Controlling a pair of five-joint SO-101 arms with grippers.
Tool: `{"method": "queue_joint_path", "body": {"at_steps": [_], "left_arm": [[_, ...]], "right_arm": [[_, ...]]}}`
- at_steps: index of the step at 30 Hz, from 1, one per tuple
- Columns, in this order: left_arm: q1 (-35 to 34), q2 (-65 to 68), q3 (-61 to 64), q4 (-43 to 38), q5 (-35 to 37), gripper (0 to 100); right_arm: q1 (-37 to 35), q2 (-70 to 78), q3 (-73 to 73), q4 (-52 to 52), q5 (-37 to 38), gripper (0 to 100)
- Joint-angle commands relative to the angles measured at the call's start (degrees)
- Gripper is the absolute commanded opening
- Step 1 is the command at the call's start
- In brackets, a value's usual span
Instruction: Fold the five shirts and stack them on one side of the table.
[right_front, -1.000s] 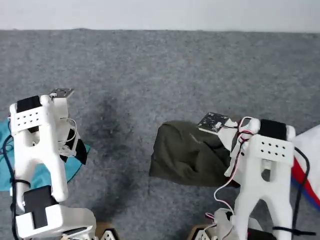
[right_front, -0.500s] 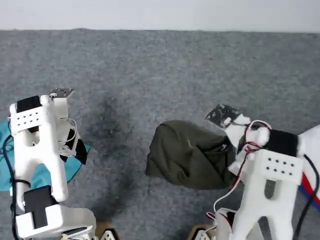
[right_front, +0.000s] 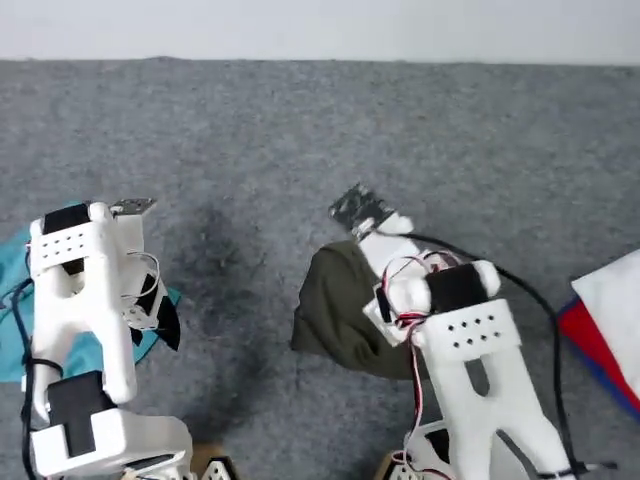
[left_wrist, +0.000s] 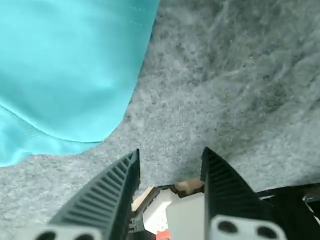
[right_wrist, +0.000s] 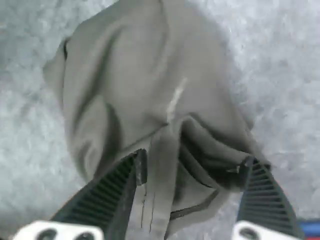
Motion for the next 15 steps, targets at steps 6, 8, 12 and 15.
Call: {"method": "queue_joint_path", "body": {"at_steps": [6, 8, 12, 15], "left_arm": [[0.09, -1.85, -0.13, 0.62, -0.62, 19], [0.09, -1.85, -0.13, 0.62, -0.62, 19], [-0.18, -1.85, -0.13, 0.7, -0.62, 19], [-0.18, -1.93, -0.13, 0.7, -0.62, 19]], "right_arm": [[-0.04, 6.2, 0.97, -4.53, 5.8, 7.5], [-0.04, 6.9, 0.97, -5.85, 5.8, 7.6], [2.59, 7.43, 0.97, -8.22, 5.89, 7.2], [8.57, 7.43, 1.05, -10.95, 5.89, 7.1]]}}
